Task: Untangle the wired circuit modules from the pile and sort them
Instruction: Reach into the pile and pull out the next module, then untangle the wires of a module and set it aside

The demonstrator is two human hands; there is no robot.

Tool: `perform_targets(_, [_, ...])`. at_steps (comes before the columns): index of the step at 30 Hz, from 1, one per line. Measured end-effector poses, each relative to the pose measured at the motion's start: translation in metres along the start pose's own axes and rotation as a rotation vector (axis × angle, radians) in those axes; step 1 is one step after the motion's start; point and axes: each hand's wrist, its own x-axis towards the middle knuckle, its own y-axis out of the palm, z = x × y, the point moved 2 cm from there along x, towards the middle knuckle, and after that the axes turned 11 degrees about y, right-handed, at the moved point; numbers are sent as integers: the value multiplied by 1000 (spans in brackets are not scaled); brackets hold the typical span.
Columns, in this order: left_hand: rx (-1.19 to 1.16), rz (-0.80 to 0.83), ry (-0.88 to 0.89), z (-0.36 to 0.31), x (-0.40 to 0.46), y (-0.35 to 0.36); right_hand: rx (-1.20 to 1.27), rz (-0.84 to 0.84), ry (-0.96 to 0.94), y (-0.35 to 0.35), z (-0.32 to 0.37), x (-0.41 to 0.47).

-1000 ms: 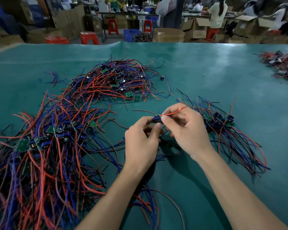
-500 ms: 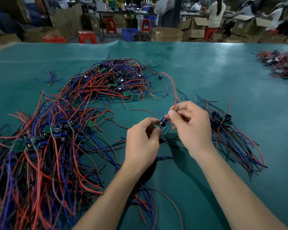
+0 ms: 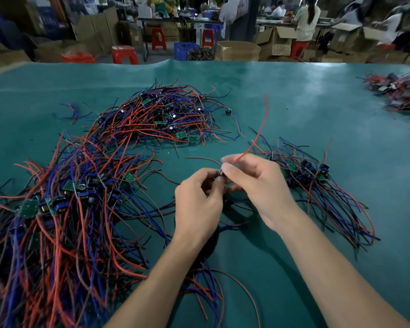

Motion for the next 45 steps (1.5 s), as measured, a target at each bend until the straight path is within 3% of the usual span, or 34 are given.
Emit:
perform_targets(7, [49, 87, 22, 2, -1, 5, -57, -187, -126, -15, 6, 1])
perform_targets(12, [53, 162, 58, 0, -2, 8, 237, -444, -143, -44, 21, 3])
perform_targets(15, [17, 201, 76, -3, -4, 11, 394, -510, -175, -61, 31, -1])
perform_targets(22, [37, 173, 86, -3, -4, 8, 393, -670, -233, -95, 52, -9])
perform_targets(24, [50, 152, 72, -3, -3, 7, 173, -699, -185, -123, 58, -8])
perform_targets(28, [19, 118, 50, -3, -3, 7, -597, -646, 170, -150, 60, 6])
perform_targets(31, [-10, 112, 32, -4, -3, 8, -968, -628, 108, -113, 75, 16])
perform_targets(34, [4, 119, 25, -3, -2, 7, -1022, -469, -140, -44, 84, 38])
perform_targets(37, [29, 120, 48, -3, -2, 6, -1155, -138, -132, 26, 72, 75])
perform_targets(39, [28, 122, 54, -3, -2, 6, -1219, -3, -79, 57, 58, 100])
perform_targets(41, [34, 129, 56, -3, -1, 5, -1245, 34, 13, 70, 45, 120])
perform_targets(45, [63, 138, 61, -3, 0, 4, -1069, -19, 78, 71, 29, 135])
